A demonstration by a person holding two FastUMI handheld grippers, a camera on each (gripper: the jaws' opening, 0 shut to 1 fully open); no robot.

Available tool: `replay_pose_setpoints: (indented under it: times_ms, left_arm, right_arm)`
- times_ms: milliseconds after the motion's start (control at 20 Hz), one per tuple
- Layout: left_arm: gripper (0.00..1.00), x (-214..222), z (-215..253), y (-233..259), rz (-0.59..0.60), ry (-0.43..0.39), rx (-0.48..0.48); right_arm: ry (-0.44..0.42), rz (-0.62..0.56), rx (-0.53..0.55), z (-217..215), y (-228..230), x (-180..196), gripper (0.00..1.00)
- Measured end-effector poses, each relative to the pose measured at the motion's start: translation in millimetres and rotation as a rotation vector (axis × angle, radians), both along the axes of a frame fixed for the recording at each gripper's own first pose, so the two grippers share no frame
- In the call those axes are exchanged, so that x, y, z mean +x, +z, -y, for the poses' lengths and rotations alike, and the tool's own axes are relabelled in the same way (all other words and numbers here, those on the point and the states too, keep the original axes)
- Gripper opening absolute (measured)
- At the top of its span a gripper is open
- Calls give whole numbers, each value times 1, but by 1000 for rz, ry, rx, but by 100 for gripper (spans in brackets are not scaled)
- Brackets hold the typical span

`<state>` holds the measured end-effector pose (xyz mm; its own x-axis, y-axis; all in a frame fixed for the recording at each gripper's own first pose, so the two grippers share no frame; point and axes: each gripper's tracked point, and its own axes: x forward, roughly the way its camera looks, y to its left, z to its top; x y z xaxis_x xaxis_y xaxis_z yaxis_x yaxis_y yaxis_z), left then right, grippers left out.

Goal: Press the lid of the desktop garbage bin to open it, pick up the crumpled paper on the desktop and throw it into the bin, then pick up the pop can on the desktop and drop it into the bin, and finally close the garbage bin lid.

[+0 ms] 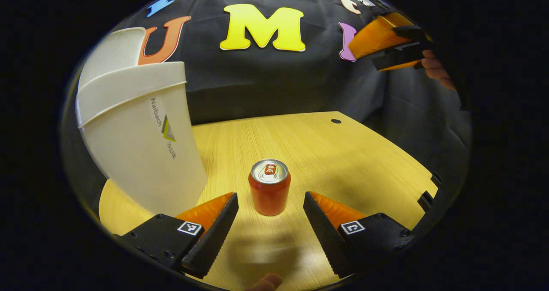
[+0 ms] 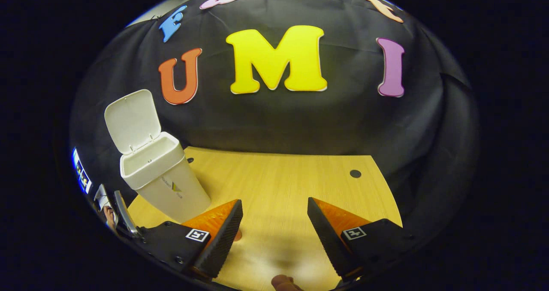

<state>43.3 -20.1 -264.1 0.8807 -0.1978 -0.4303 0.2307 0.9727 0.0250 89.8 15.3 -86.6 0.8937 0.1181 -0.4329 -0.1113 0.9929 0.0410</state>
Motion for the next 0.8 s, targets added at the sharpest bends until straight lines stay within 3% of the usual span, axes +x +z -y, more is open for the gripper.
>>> replay_pose_setpoints:
  times_ms: [300, 800]
  left_arm:
    - [100, 23, 3, -28, -43, 30, -21]
    - [100, 64, 1, -56, -67, 41, -11]
  right_arm:
    - [-27, -80, -29, 27, -34, -16, 94]
    - [1, -170, -52, 14, -67, -19, 96]
